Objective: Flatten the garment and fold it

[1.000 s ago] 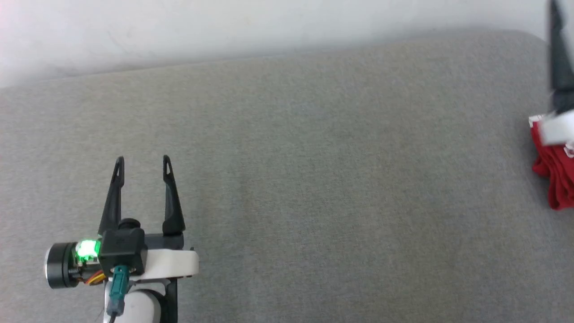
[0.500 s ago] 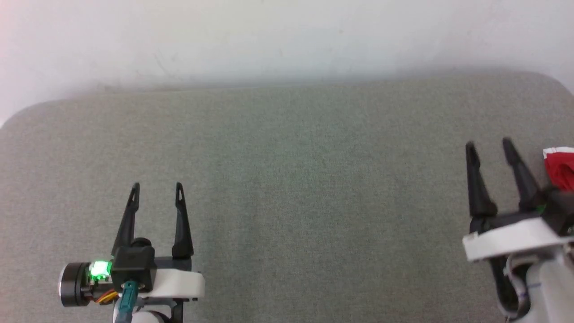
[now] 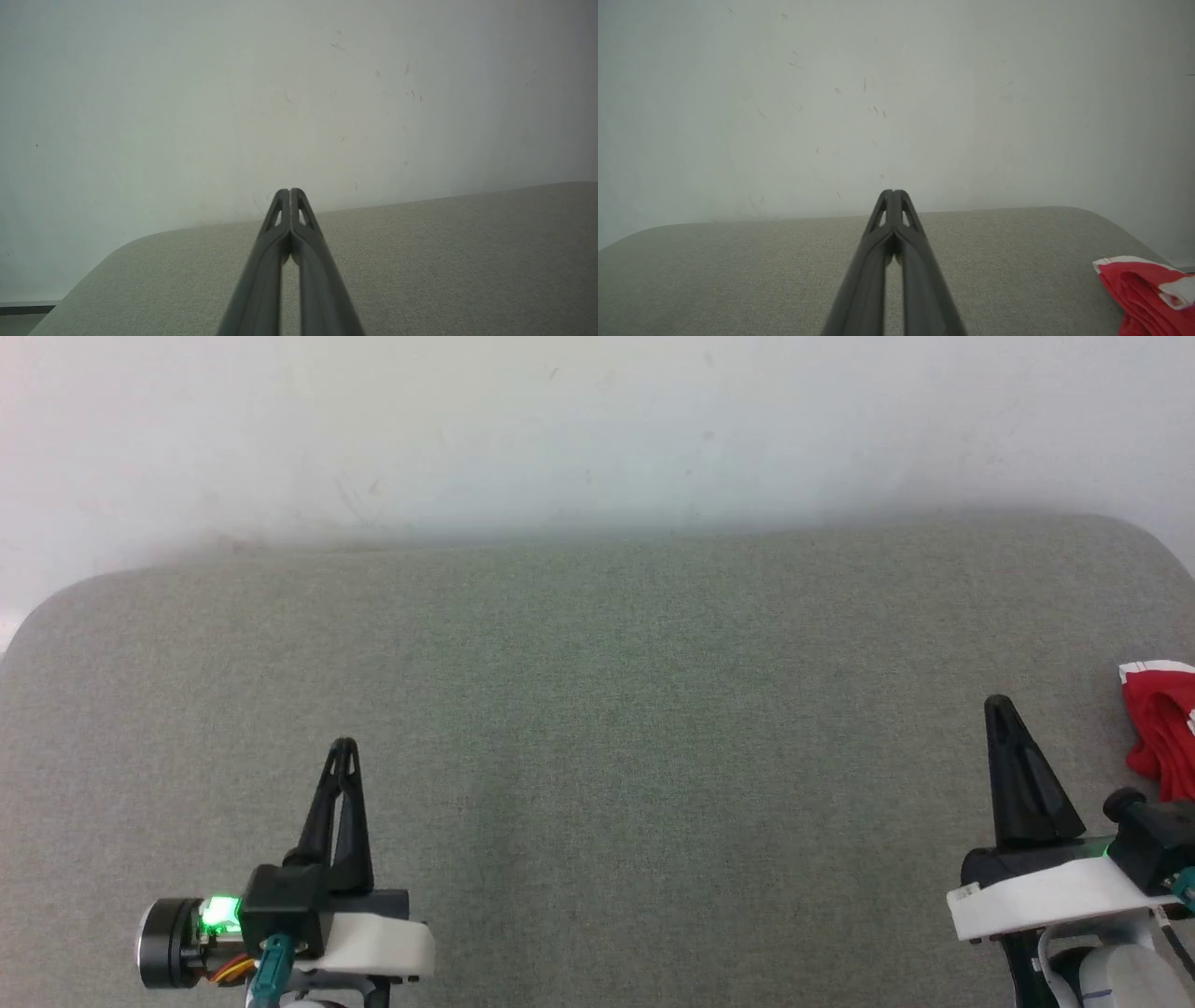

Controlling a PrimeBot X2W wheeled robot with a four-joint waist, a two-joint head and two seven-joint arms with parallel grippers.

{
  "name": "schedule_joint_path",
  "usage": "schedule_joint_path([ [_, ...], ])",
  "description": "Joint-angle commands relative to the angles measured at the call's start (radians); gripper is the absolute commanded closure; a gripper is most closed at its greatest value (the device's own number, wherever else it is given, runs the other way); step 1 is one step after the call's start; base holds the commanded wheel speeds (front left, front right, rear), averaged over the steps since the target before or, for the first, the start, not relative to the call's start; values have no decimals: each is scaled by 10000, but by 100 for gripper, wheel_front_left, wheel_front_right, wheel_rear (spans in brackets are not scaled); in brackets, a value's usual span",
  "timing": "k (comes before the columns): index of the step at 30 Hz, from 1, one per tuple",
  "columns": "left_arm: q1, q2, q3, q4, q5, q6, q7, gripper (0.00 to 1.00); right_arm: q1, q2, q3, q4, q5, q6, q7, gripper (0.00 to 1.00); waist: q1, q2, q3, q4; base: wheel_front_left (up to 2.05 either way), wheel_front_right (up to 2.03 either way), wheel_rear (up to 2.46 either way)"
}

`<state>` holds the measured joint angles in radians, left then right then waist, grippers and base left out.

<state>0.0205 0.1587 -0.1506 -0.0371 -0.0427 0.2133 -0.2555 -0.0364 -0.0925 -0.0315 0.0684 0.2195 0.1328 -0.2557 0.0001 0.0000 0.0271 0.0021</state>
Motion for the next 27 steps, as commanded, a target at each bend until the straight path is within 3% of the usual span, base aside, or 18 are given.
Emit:
schedule_joint_path([
  [1,-3,-18,27,6,7,-36,41,100,6,7,3,-11,-37,0,43,100,0,0,-2,0,0,0,0],
  [27,-46,-243,340,83,96,-479,572,100,82,95,69,-153,-493,-5,574,100,0,0,-59,-5,0,0,0],
])
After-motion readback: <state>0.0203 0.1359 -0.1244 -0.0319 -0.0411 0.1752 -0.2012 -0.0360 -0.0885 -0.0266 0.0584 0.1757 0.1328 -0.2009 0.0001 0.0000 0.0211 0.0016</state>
